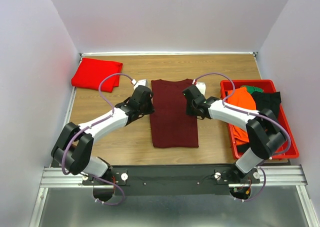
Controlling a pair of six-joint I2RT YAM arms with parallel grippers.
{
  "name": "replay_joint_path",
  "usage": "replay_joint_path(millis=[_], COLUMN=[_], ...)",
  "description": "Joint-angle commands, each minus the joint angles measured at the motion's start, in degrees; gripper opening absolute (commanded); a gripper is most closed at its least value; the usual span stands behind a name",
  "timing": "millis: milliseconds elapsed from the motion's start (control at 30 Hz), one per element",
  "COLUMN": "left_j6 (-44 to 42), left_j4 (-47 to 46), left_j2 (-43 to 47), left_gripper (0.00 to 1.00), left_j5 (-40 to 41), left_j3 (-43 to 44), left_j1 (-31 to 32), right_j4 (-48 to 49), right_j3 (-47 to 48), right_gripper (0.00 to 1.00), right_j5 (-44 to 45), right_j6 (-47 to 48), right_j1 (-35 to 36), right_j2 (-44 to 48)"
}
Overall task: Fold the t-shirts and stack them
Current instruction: Fold the tshirt
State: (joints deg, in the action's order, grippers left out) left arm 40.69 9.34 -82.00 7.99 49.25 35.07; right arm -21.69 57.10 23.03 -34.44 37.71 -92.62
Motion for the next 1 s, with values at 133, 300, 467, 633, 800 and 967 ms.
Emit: replay_joint_path(millis=[133, 300, 467, 633, 800, 967], left_j6=[-0.9, -0.3, -0.1, -0.3, -0.5, -1.3], left_j4=[-2.0, -2.6, -3.4, -5.3, -7.2, -7.7], left_j2=[-3.6, -7.7, -10.0, -11.7, -11.5, -11.0], left_gripper=[0.45, 0.45, 0.45, 0.45, 0.38, 0.21], left_j5=[3.1, 3.2, 3.3, 2.4, 0.5, -0.6], left_j3=[-1.1, -0.3, -0.3, 0.0, 0.1, 0.8], left_j1=[-1.5, -1.8, -1.8, -2.0, -1.9, -1.9], right_j4=[4.0, 4.6, 5.1, 5.5, 5.9, 6.4], right_j3=[1.2, 1.4, 1.2, 1.3, 1.3, 1.3], right_gripper=[0.49, 0.49, 0.49, 0.49, 0.49, 0.41], right_j5=[-0.5, -1.1, -1.5, -1.8, -1.8, -2.5], right_j6=[3.3, 3.9, 4.0, 4.2, 4.4, 4.1], right_j1=[-1.0, -1.3, -1.8, -2.0, -2.3, -2.5], right_j2=[-2.3, -3.8, -4.0, -4.3, -5.1, -5.2])
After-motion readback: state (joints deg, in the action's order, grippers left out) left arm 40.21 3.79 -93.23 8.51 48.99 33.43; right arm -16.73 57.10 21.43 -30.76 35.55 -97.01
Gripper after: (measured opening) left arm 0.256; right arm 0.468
